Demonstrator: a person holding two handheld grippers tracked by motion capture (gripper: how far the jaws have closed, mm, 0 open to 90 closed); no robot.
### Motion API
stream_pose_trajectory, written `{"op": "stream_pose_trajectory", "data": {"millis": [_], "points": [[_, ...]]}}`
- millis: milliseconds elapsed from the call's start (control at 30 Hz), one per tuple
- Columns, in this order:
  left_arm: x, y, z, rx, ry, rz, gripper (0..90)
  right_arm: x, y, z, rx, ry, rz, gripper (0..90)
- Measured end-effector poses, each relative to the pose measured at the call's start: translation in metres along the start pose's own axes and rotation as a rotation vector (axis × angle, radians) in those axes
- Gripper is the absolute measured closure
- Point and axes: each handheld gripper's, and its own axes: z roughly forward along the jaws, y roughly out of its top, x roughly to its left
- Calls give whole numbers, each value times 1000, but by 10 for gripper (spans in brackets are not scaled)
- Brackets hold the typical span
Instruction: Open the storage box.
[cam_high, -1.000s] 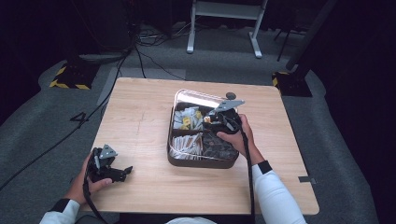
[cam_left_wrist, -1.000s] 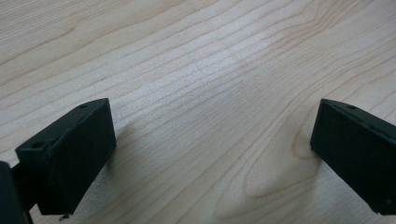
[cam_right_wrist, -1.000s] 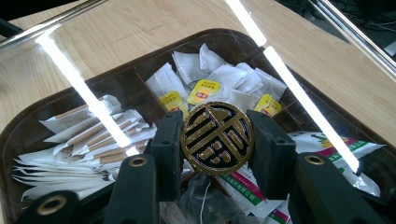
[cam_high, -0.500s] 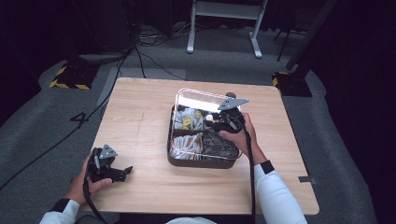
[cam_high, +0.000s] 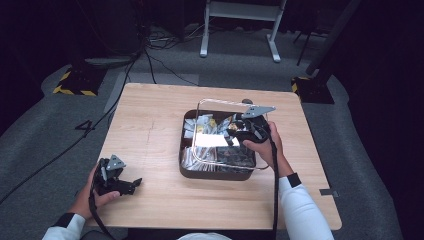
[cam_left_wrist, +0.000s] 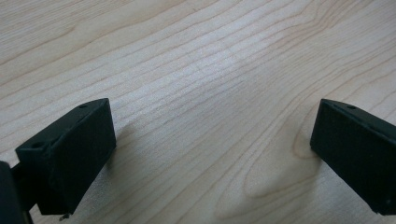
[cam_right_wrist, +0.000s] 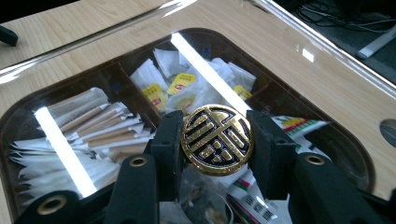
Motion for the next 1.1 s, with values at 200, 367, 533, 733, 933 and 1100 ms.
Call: {"op": "stream_pose_trajectory", "data": {"millis": [200, 367, 533, 733, 933, 1100], "points": [[0, 0, 0, 0, 0, 0, 4, -8, -7, -11, -2, -18, 11, 587], [0, 0, 0, 0, 0, 0, 4, -14, -11, -21, -11, -29, 15, 587], [0, 0, 0, 1, 2, 4, 4, -19, -18, -31, -13, -43, 23, 587], [0, 0, 0, 1, 2, 4, 4, -27, -26, -42, -12, -58, 38, 587], [0, 0, 0, 1, 1, 4, 4, -35, -34, -52, -8, -76, 49, 587], [0, 0, 0, 1, 1, 4, 4, -42, -42, -64, -21, -103, 64, 587]]}}
